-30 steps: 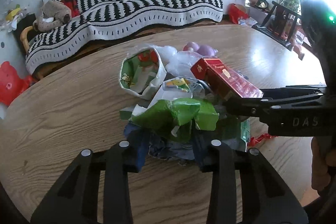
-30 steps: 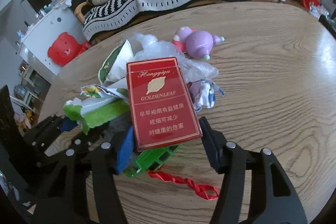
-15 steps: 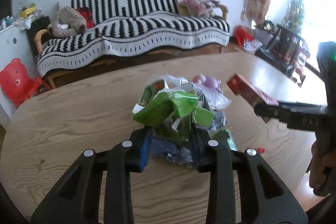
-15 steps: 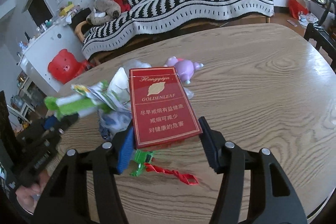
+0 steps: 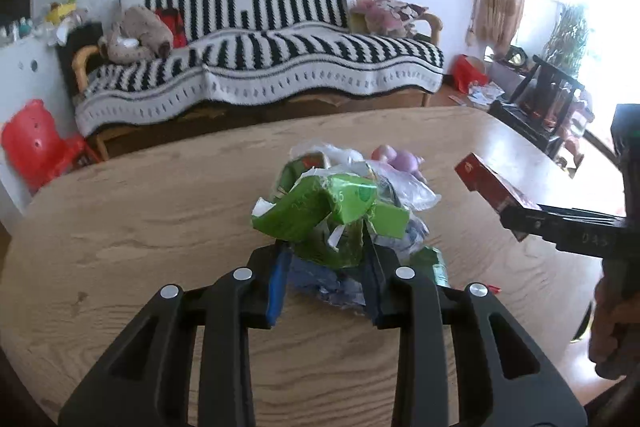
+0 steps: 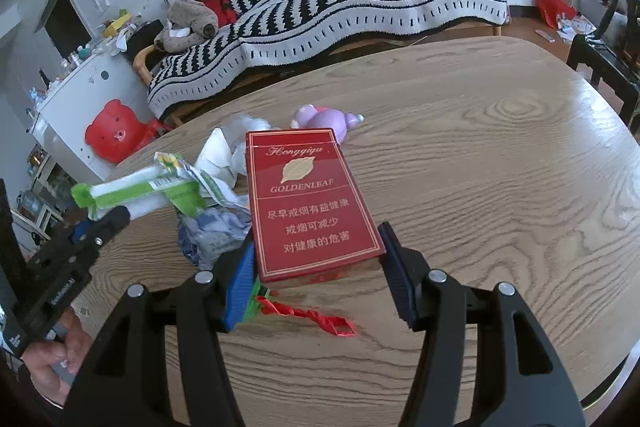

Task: Collect trash
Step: 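Grasp the red GOLDENLEAF box with the right tool while the left tool holds the wrapper, then carry wrapper and box over the bin and open both tools to drop them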

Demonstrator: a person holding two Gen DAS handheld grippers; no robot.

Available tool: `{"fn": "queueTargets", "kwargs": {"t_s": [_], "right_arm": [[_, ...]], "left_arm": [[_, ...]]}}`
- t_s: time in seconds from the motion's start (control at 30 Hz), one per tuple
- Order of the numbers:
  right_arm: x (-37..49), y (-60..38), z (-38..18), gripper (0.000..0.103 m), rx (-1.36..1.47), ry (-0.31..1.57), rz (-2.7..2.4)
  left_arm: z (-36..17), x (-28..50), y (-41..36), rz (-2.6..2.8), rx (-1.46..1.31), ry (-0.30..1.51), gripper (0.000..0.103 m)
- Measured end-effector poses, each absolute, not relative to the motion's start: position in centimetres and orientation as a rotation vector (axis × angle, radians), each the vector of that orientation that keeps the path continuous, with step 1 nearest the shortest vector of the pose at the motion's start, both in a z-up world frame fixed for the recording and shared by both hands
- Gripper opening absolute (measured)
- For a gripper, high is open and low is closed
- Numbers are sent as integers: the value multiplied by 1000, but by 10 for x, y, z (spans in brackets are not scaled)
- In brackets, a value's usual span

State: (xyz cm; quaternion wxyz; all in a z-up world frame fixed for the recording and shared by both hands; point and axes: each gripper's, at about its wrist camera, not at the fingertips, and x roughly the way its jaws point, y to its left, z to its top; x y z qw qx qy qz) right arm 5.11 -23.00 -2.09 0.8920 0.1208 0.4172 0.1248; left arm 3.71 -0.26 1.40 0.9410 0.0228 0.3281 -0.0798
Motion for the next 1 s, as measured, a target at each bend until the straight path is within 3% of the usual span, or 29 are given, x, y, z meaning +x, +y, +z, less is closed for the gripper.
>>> {"fn": "queueTargets", "kwargs": {"t_s": [0.17, 0.57, 1.0], "right_arm": [[49, -229, -19, 57, 253, 867, 254], [43, -240, -16, 57, 252, 867, 234], [-17, -350, -7, 57, 305, 831, 87]], "left_arm": [[31, 30, 11, -71, 8, 570, 31], [32, 33, -4, -132, -25, 606, 31], [21, 12, -142, -401, 30, 656, 31]]}}
